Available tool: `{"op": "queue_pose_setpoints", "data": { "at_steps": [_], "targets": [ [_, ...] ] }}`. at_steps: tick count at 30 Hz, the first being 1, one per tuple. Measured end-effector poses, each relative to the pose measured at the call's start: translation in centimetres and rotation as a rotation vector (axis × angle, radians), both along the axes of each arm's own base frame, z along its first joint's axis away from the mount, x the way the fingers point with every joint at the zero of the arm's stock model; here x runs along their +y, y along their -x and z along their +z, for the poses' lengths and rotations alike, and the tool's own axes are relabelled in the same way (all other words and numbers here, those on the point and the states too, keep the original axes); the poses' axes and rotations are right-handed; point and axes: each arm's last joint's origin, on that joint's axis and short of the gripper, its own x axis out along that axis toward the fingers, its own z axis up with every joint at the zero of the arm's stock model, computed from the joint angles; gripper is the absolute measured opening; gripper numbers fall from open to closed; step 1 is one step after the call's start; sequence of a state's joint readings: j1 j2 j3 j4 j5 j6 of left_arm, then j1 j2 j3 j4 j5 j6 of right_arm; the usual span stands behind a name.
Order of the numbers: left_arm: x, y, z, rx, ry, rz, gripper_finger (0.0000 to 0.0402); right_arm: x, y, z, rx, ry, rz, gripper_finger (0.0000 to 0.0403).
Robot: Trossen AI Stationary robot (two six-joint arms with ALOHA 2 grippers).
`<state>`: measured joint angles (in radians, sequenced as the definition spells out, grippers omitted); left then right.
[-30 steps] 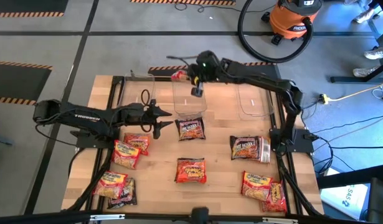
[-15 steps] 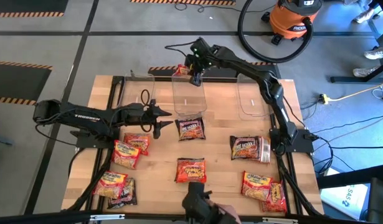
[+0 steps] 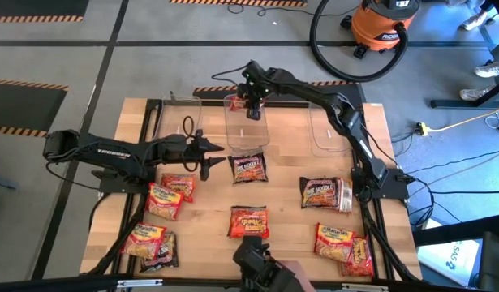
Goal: Sort Maruchan noodles
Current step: Put the top right red noodle pack into the middle transparent bin
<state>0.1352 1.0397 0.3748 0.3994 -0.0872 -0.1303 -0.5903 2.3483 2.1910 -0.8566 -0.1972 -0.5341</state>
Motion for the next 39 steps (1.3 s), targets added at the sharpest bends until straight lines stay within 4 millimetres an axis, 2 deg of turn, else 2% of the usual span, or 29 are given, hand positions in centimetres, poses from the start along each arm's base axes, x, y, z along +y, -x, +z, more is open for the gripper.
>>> {"op": "queue_pose_setpoints", "data": {
  "at_steps": [12,21,24,32,39],
  "targets": [
    [0.0,-0.1,0.4,-0.04,-0.014,-0.001,0.0176,-0.3,-0.5,-3.0,0.058,-0.022,0.021,0.0092],
    [0.0,-0.1,0.4,-0.043,-0.015,-0.002,0.0176,-0.5,-0.9,-3.3,0.032,-0.011,0.02,0.0095],
    [0.0,-0.1,0.4,-0.041,-0.015,-0.002,0.0176,-0.5,-1.0,-3.6,0.04,-0.013,0.015,0.0112],
    [0.0,-0.1,0.4,-0.037,-0.033,-0.006,0.0176,-0.7,-1.0,-3.6,0.042,0.02,-0.004,0.0191],
    [0.0,-0.1,0.4,-0.037,-0.033,-0.006,0.0176,-0.9,-1.1,-3.4,0.043,0.069,-0.025,0.0208]
  ]
}}
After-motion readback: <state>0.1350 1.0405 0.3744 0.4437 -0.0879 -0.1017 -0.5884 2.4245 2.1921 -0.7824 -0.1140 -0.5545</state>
